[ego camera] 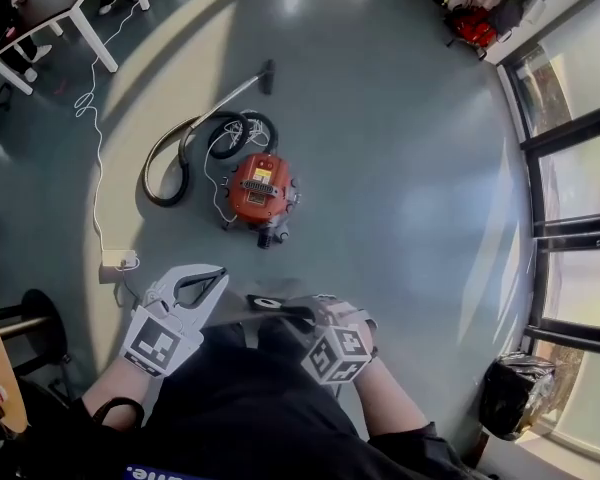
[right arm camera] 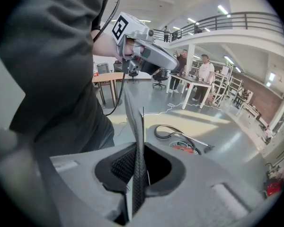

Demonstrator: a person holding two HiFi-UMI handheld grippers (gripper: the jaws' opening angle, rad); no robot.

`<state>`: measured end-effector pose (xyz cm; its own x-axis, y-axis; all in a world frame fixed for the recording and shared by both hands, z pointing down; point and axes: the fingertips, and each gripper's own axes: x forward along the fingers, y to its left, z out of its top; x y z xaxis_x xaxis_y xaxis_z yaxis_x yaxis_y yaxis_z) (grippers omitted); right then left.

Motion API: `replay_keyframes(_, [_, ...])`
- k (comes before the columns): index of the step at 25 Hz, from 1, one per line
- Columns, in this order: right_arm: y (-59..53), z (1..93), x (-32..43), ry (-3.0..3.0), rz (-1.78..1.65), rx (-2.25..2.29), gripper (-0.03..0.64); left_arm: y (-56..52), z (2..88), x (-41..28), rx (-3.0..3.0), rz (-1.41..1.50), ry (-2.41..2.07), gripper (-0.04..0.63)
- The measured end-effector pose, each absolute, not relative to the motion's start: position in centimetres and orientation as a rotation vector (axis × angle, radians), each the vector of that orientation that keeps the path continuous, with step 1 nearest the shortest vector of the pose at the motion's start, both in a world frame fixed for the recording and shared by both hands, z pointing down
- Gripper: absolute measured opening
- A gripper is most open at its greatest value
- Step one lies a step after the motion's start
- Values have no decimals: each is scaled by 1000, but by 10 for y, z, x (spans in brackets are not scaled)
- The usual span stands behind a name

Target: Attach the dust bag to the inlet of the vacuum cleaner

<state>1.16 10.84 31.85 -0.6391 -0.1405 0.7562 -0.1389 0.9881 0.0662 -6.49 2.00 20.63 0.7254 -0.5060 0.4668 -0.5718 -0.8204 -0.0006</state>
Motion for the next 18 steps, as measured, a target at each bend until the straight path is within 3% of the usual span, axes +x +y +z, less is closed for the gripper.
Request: replay_keyframes(18, [104, 368, 4, -2289, 46, 195, 17, -23, 246, -51, 2828, 766, -831, 18])
